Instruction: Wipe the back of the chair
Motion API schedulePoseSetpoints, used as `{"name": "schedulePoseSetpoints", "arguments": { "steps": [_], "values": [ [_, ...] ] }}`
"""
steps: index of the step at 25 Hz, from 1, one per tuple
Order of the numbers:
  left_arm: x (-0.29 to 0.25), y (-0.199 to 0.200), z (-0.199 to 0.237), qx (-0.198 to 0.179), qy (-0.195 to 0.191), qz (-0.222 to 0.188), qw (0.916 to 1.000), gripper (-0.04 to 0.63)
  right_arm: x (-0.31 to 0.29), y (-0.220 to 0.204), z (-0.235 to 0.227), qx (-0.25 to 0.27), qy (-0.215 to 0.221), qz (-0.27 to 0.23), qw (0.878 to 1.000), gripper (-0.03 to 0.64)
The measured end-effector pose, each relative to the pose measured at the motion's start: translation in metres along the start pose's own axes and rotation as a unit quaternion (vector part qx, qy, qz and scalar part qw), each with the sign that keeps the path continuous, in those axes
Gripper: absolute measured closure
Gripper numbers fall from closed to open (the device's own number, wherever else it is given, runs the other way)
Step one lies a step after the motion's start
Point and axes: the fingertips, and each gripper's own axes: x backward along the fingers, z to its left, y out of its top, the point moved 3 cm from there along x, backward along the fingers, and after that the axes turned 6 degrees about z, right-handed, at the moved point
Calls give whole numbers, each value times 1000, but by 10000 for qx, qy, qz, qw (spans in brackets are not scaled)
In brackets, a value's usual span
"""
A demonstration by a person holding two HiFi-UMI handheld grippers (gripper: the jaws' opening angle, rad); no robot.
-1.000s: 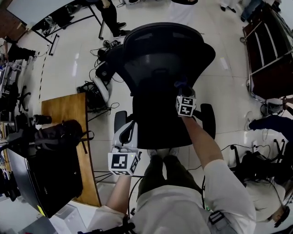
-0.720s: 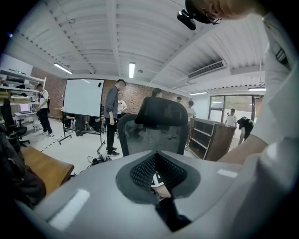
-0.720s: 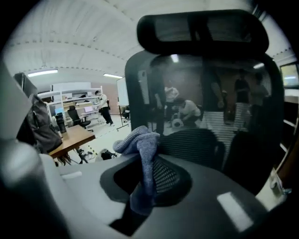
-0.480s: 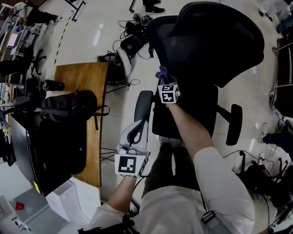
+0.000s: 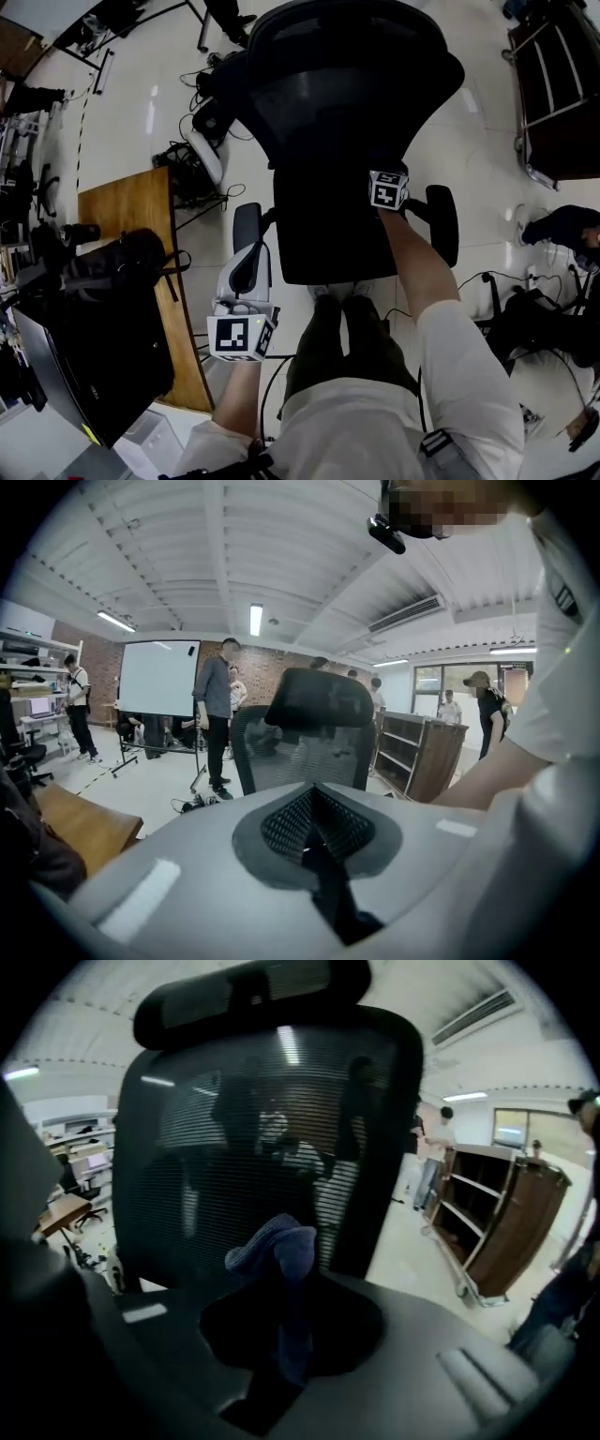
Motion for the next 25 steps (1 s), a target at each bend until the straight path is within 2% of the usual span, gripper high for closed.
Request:
{"name": "schedulePoseSetpoints", "arguments": {
  "steps": [2,4,9,12,15,18,20,22,25],
  "values": [
    [-8,-7,-10,-76,-214,11,9997,530,8,-8,-48,-219,-336,16,9992,569],
    [-14,-12,-22,-136,-409,5,9991,529,16,-8,-65,-318,-384,-42,9987,569],
    [-30,-5,-50,-161,-629,66,9979,529,19,10,-52,-406,-219,-233,9987,569],
    [-23,-9,-40,-157,-629,-54,9979,529,32,16,-31,-549,-152,-387,9976,569],
    [-15,-27,-23,37,-401,-26,9992,529,38,13,39,-312,403,-646,9966,569],
    [-13,-47,-13,94,-236,87,9996,529,14,-14,154,585,1469,-664,9852,569],
    [-10,-70,-9,-88,-186,721,9972,529,-20,-43,224,1124,2033,-357,9720,568],
    [-7,-95,-5,-235,-147,1270,9915,529,-59,-68,269,1436,2197,-130,9648,569],
    [-2,-133,4,-183,-50,1636,9863,529,-109,-79,291,1137,2117,-249,9704,569]
  ]
}}
